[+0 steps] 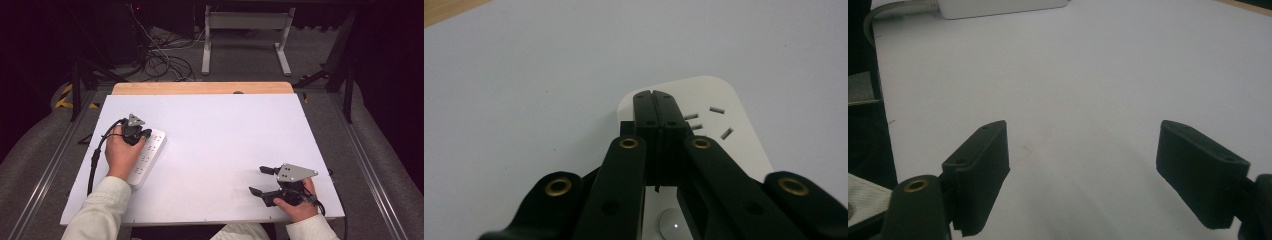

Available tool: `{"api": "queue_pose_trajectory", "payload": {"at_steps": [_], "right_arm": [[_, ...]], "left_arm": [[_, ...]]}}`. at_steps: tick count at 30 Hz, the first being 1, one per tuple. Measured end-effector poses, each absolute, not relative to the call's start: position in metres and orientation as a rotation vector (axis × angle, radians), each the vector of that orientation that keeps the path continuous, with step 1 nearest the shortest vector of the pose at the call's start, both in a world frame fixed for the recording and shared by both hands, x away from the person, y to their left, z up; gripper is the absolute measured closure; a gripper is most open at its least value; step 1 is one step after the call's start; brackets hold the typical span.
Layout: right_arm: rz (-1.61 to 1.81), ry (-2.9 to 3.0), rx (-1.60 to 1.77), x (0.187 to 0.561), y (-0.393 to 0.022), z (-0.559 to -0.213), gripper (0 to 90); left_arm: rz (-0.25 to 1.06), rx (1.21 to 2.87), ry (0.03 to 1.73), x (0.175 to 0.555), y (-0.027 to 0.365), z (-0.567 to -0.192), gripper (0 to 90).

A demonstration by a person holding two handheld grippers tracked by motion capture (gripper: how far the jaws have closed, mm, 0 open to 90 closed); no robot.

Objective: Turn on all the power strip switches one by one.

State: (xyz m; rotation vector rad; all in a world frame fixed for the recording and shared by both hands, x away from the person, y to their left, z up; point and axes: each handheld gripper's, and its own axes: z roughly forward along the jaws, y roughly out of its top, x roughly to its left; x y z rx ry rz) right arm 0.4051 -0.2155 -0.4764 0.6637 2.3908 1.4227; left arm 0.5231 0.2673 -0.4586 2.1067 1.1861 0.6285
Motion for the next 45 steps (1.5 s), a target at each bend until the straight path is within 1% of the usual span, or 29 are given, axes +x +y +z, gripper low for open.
{"api": "queue_pose_trajectory", "payload": {"at_steps": [3,7,12,15,29,32,36,42,45], "right_arm": [[1.421,2.390,0.665,0.4049,-0.2157,-0.4762,21.9],[1.421,2.392,0.661,0.4047,-0.2153,-0.4763,21.9],[1.418,2.393,0.660,0.4048,-0.2153,-0.4764,21.8],[1.418,2.394,0.659,0.4047,-0.2152,-0.4763,21.9],[1.418,2.398,0.654,0.4044,-0.2150,-0.4763,21.8],[1.417,2.398,0.653,0.4043,-0.2150,-0.4763,21.8],[1.416,2.399,0.652,0.4043,-0.2153,-0.4764,21.8],[1.411,2.405,0.649,0.4047,-0.2152,-0.4769,21.8],[1.412,2.404,0.648,0.4049,-0.2157,-0.4768,21.8]], "left_arm": [[0.645,2.112,1.173,0.5225,0.2673,-0.4592,90.0],[0.614,2.088,1.185,0.5219,0.2685,-0.4610,90.0],[0.622,2.098,1.178,0.5223,0.2691,-0.4615,90.0],[0.603,2.070,1.190,0.5223,0.2710,-0.4629,90.0],[0.618,2.084,1.189,0.5216,0.2691,-0.4640,90.0],[0.651,2.108,1.169,0.5215,0.2674,-0.4638,90.0],[0.660,2.111,1.169,0.5210,0.2662,-0.4644,90.0],[0.637,2.099,1.176,0.5207,0.2674,-0.4656,90.0],[0.651,2.107,1.192,0.5213,0.2669,-0.4646,90.0]]}}
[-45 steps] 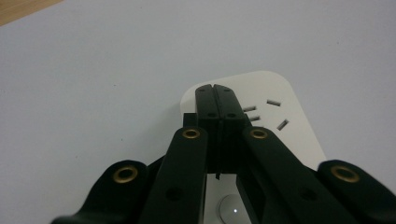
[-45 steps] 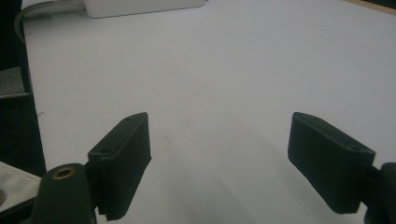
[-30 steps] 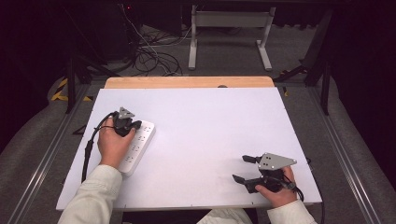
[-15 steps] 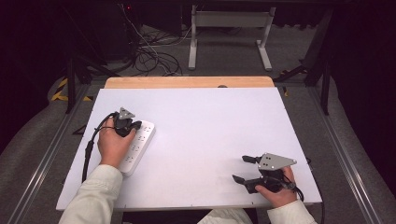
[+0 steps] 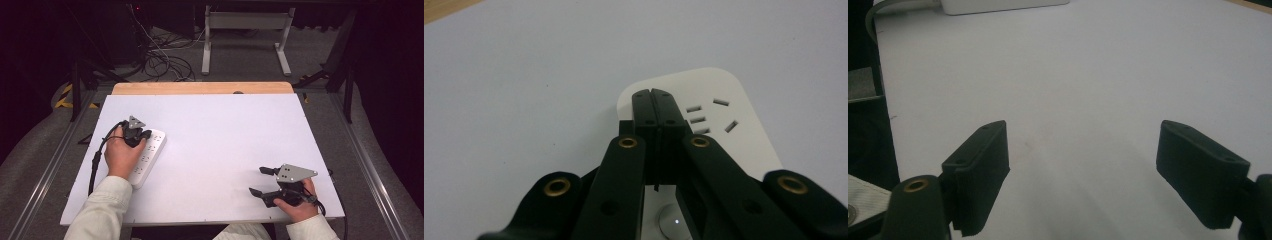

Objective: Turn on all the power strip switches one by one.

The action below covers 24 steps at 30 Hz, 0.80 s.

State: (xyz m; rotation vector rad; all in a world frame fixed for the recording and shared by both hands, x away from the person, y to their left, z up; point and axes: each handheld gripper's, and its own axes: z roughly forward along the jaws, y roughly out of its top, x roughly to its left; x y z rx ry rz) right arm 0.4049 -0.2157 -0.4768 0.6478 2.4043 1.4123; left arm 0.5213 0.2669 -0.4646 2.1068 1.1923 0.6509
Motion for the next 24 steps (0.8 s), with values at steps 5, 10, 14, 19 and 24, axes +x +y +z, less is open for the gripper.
{"api": "queue_pose_trajectory", "payload": {"at_steps": [5,10,14,19,24], "right_arm": [[1.421,2.396,0.650,0.405,-0.217,-0.476,21.8],[1.415,2.392,0.663,0.406,-0.217,-0.477,21.7],[1.410,2.397,0.664,0.406,-0.216,-0.477,21.7],[1.412,2.393,0.668,0.406,-0.217,-0.477,21.7],[1.408,2.394,0.670,0.406,-0.216,-0.477,21.7]], "left_arm": [[0.692,2.091,1.210,0.518,0.265,-0.459,90.0],[0.675,1.995,1.181,0.508,0.275,-0.444,90.0],[0.657,2.010,1.182,0.502,0.277,-0.439,90.0],[0.655,1.991,1.179,0.498,0.279,-0.433,90.0],[0.654,2.005,1.178,0.491,0.277,-0.425,90.0]]}}
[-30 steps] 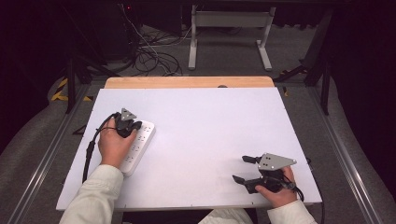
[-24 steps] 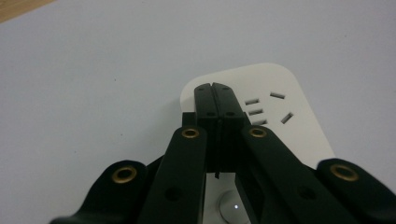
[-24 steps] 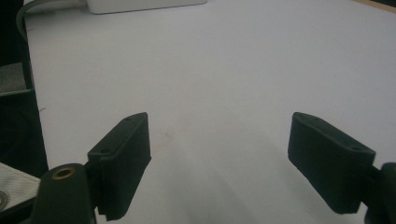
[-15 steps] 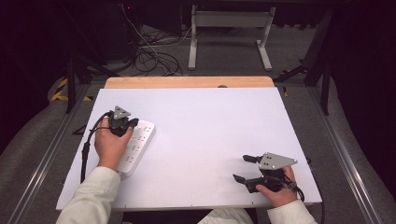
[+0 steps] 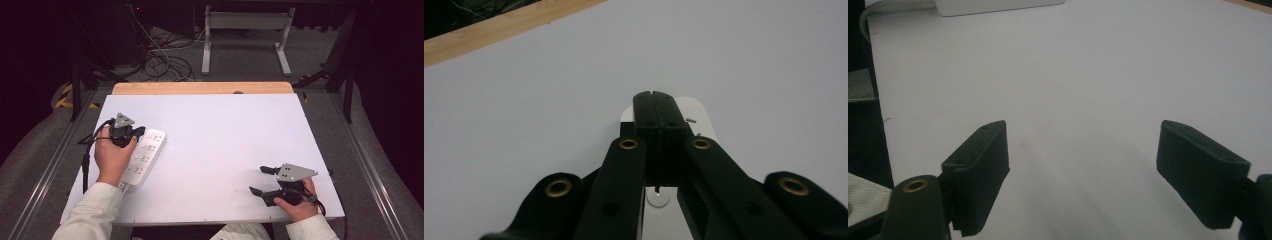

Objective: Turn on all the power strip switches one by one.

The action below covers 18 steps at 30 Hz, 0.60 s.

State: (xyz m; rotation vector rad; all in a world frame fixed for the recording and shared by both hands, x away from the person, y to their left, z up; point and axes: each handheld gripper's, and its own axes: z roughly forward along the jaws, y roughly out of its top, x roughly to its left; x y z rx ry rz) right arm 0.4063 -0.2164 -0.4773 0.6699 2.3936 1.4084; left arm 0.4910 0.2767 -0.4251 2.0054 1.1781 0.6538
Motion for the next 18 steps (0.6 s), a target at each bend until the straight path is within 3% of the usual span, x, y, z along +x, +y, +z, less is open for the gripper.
{"api": "queue_pose_trajectory", "payload": {"at_steps": [8,9,10,18], "right_arm": [[1.412,2.392,0.667,0.406,-0.216,-0.477,21.6],[1.413,2.391,0.667,0.405,-0.216,-0.477,21.6],[1.410,2.390,0.668,0.405,-0.216,-0.477,21.6],[1.413,2.387,0.668,0.405,-0.216,-0.476,21.4]], "left_arm": [[0.603,1.980,1.068,0.468,0.273,-0.403,88.8],[0.618,1.969,1.064,0.464,0.271,-0.401,71.9],[0.624,1.972,1.047,0.460,0.271,-0.399,67.1],[0.581,1.891,0.909,0.423,0.267,-0.386,50.3]]}}
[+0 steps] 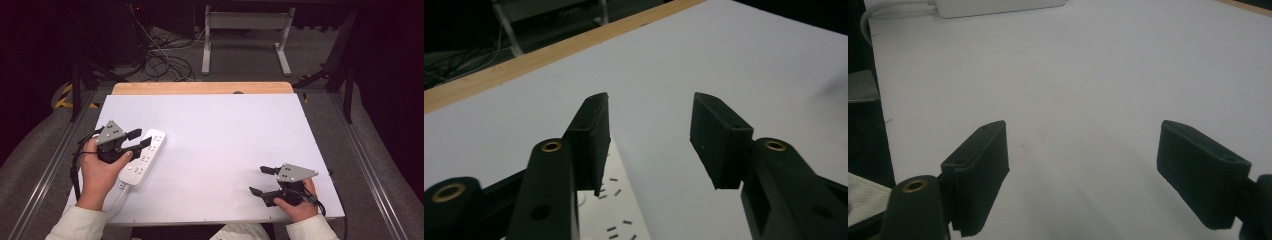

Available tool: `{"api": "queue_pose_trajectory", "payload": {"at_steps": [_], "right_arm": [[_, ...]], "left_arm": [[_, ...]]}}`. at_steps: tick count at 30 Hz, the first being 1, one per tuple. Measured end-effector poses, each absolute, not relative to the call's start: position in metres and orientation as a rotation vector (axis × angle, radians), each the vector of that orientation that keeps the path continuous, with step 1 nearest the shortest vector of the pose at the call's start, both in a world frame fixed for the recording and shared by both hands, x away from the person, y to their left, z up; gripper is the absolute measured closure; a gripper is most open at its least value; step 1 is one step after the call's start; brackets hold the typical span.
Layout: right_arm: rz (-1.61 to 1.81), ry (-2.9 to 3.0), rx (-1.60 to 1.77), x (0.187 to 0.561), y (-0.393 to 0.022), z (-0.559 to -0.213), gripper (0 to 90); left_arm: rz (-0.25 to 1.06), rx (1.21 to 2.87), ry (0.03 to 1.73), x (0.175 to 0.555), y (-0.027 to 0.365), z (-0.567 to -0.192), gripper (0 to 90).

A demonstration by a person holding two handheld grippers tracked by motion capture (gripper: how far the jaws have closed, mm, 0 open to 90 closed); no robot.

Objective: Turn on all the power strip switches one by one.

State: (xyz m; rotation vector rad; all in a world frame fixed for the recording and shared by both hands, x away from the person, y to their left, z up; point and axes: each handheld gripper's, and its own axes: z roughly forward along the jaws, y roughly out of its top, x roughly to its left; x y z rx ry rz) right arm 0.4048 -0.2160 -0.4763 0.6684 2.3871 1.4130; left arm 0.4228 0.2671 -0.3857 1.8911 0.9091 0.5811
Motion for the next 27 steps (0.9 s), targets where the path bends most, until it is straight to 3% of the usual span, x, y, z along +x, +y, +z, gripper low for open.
{"api": "queue_pose_trajectory", "payload": {"at_steps": [8,18,27], "right_arm": [[1.418,2.383,0.668,0.404,-0.216,-0.476,20.9],[1.441,2.371,0.657,0.404,-0.218,-0.474,17.3],[1.449,2.351,0.689,0.405,-0.222,-0.474,13.3]], "left_arm": [[0.536,1.828,0.797,0.388,0.267,-0.395,36.4],[0.528,1.726,0.803,0.349,0.278,-0.439,27.6],[0.669,1.830,0.780,0.332,0.291,-0.470,23.5]]}}
